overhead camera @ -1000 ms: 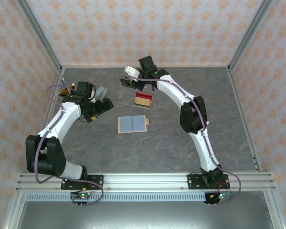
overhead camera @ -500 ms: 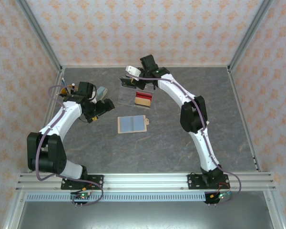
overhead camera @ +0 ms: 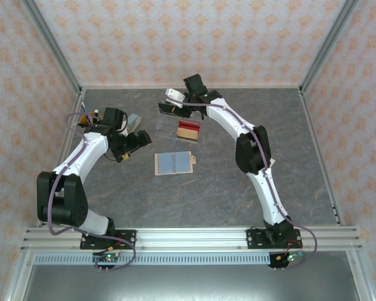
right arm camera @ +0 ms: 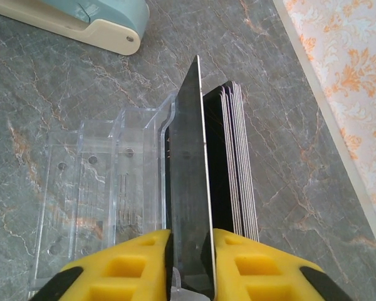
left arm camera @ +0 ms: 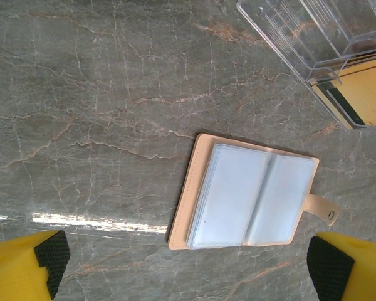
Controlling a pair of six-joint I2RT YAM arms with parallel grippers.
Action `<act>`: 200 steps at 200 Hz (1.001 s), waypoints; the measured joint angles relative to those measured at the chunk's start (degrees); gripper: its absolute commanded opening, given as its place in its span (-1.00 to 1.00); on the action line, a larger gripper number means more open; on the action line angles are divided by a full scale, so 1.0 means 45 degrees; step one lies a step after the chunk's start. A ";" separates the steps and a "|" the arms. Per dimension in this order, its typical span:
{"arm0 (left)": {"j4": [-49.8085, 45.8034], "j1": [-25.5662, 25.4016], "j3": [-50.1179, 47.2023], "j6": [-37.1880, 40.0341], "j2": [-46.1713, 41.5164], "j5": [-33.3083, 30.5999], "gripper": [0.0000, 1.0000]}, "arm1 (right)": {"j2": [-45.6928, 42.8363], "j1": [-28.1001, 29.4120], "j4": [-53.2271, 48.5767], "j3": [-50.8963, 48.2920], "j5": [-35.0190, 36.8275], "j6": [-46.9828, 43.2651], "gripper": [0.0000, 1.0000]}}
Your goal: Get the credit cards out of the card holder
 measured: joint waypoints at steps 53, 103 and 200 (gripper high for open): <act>0.0005 0.0000 0.0005 0.0000 0.0000 0.0005 1.00 | -0.0112 0.0000 0.0005 -0.0083 -0.0121 0.0520 -0.44; 0.0005 0.0000 0.0005 0.0000 0.0000 0.0005 1.00 | -0.1404 0.0000 0.0291 -0.1243 -0.0136 0.1496 -0.26; 0.0010 0.0000 0.0005 -0.0010 -0.0039 -0.0010 1.00 | -0.1928 0.0000 0.0923 -0.0588 0.1384 0.7859 -0.14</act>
